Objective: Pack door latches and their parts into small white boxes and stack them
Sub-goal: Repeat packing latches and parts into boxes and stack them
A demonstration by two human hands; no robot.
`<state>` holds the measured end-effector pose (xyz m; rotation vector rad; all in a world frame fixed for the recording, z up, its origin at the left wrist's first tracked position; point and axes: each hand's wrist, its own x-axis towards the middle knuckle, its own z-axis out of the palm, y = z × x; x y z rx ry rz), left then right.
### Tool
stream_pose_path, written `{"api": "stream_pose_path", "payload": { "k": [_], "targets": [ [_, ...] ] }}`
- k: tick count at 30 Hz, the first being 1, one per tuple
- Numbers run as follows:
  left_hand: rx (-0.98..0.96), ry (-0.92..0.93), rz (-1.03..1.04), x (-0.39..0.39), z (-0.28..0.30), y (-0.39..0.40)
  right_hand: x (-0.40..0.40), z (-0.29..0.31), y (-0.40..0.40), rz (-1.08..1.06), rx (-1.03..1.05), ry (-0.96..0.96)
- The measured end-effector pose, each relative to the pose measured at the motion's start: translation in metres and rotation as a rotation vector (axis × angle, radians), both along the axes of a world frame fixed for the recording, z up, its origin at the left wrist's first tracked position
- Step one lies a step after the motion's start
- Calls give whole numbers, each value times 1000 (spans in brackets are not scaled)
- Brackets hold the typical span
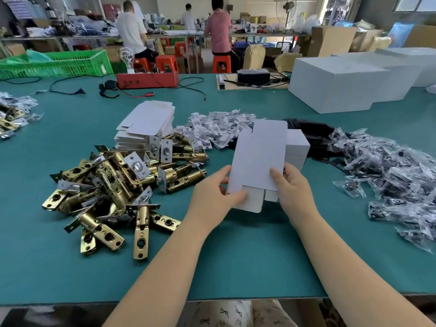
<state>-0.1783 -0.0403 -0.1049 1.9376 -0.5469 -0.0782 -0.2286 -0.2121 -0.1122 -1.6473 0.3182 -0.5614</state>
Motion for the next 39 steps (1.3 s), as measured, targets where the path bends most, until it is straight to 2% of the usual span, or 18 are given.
{"api": "stream_pose_path", "payload": {
  "k": [3,7,9,13,19,21,24,28,34,39],
  "targets": [
    [121,-73,3,-3,-6,-7,-2,1,2,-4,-208,5],
    [167,-84,27,-2,-8,-10,-2,0,5,60,-234,23],
    [161,-66,15,-2,-7,-10,-2,0,3,75,-233,20],
    [-3,75,65,-4,-7,-16,-2,-1,2,91,-189,13],
    [-84,97,64,2,10,-24,0,-1,3,24,-167,-30],
    [-57,50,35,4,15,-26,0,0,2,21,-133,-56],
    [116,-49,-31,5,15,-34,0,1,3,31,-97,-90],
    [157,-139,-1,6,9,-34,-4,3,-3,30,-66,-80],
    [63,-53,120,11,-1,-20,-6,-3,2,103,-299,20],
    [-70,77,12,12,2,-17,-8,1,2,32,-423,12]
  ]
}}
